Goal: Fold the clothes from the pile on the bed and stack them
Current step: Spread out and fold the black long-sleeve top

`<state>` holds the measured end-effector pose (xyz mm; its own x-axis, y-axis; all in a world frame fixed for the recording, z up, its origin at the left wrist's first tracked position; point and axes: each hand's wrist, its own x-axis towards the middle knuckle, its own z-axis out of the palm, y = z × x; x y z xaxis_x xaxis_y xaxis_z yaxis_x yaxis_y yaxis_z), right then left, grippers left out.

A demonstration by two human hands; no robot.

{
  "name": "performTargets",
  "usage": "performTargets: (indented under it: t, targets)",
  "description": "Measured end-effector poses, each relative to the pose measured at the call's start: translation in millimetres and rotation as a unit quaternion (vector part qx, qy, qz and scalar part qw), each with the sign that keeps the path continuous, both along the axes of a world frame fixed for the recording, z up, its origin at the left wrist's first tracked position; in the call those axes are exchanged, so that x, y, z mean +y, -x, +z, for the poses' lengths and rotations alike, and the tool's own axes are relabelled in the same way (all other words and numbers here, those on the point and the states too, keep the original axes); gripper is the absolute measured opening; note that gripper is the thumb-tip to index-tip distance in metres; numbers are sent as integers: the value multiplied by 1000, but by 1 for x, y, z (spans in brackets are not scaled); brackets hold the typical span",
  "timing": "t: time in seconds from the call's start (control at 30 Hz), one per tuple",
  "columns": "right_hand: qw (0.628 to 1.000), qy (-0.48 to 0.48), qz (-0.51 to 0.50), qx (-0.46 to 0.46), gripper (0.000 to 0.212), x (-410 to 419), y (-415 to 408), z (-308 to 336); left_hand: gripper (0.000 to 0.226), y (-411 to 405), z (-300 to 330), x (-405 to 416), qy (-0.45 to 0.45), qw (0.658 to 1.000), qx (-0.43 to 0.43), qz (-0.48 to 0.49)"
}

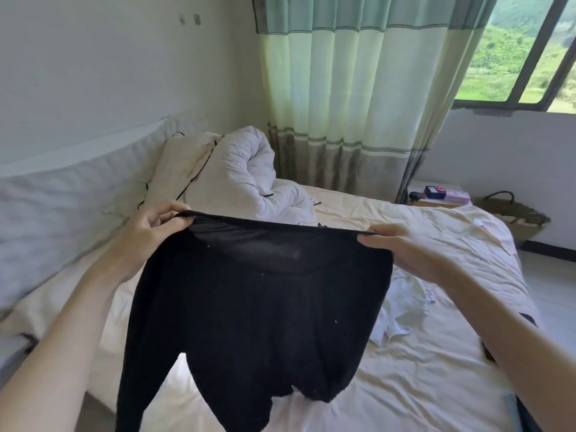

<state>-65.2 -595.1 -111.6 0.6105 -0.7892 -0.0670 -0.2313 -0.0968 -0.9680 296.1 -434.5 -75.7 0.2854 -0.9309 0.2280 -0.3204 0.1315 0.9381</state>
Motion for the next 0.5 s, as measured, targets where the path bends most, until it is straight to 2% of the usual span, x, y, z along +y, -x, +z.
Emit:
performTargets:
  t: [0.07,0.13,0.17,0.27,0.33,0.37,0.43,0.5]
  targets:
    - [1000,17,18,9,83,23,10,6,22,11,-2,20,14,999,6,34]
    - [999,39,30,17,83,43,20,13,29,23,-3,41,26,997,10,69]
    - [998,37,42,16,75,46,24,15,31,25,-2,48,29,996,16,80]
    - [993,-9,115,-27,30,64,47,26,25,33,8,81,28,997,14,74]
    - [987,-27,146,-53,27,71,61,29,10,33,15,103,5,999,6,40]
    - [988,-14,138,-61,25,76,66,30,8,34,17,114,-20,1000,-5,22]
    - [992,62,74,-77,14,87,71,27,20,38,15,134,-83,996,-36,-27]
    - [986,138,-8,-91,28,96,73,21,24,47,12,151,-100,992,-10,-80]
